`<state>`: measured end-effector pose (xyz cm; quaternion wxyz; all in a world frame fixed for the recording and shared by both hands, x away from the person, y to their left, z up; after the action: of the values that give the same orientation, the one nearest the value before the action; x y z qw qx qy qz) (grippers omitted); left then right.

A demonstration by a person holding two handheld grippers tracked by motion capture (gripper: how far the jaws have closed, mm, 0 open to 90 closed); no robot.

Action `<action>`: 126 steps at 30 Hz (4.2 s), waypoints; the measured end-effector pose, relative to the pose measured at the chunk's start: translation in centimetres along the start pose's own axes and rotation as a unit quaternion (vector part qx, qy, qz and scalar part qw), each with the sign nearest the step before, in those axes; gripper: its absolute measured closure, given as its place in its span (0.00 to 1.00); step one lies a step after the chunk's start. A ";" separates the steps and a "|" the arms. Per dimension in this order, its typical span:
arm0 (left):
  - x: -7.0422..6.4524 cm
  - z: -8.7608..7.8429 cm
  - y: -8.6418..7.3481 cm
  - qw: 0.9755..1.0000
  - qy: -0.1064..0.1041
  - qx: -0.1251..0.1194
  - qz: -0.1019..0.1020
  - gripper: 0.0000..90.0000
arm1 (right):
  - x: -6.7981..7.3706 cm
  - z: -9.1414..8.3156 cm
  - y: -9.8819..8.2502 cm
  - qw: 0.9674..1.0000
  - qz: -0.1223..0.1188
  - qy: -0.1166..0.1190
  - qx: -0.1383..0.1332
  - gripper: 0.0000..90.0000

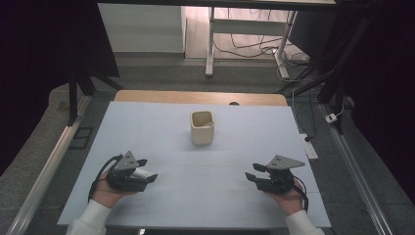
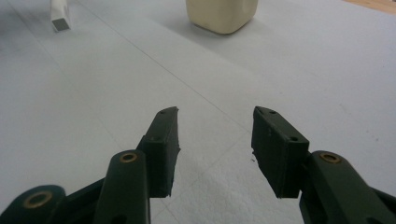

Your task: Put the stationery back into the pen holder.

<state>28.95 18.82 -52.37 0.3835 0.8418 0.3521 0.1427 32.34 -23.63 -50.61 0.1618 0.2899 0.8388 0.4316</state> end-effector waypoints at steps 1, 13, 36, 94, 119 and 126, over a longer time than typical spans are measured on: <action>0.0 0.1 0.1 1.000 -0.004 0.002 0.002 0.34 | 0.0 0.0 0.0 1.000 0.002 0.004 -0.004 0.57; 0.3 0.4 1.0 0.999 -0.020 0.027 0.023 0.32 | -0.1 -0.3 -0.4 1.000 -0.003 0.004 -0.001 0.56; -1.0 0.2 -0.4 0.999 -0.024 0.024 0.004 0.31 | -2.5 -2.9 -0.8 0.993 -0.038 0.024 0.109 0.54; -1.2 0.6 -0.9 0.999 -0.030 0.027 0.010 0.30 | -2.2 -1.6 -4.0 0.944 -0.106 0.054 0.307 0.84; -1.2 0.7 -1.0 0.999 -0.029 0.029 0.011 0.30 | -2.5 -2.3 -3.0 0.956 -0.116 0.033 0.269 0.87; -1.1 0.6 -1.1 0.999 -0.027 0.030 0.010 0.30 | -2.6 -2.4 -2.4 0.961 -0.109 0.028 0.253 0.87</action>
<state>27.90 18.23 -53.59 0.3664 0.8597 0.3375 0.1127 32.28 -27.90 -51.16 0.1055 0.2158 0.9512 0.1935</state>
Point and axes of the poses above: each handheld gripper's, and its own axes: z roughly forward along the jaws, y roughly out of its top, x roughly to its left, the point moved 4 cm from there along z, roughly forward along the jaws, and after that the axes turned 2 degrees about -z, right-handed, at the moved point
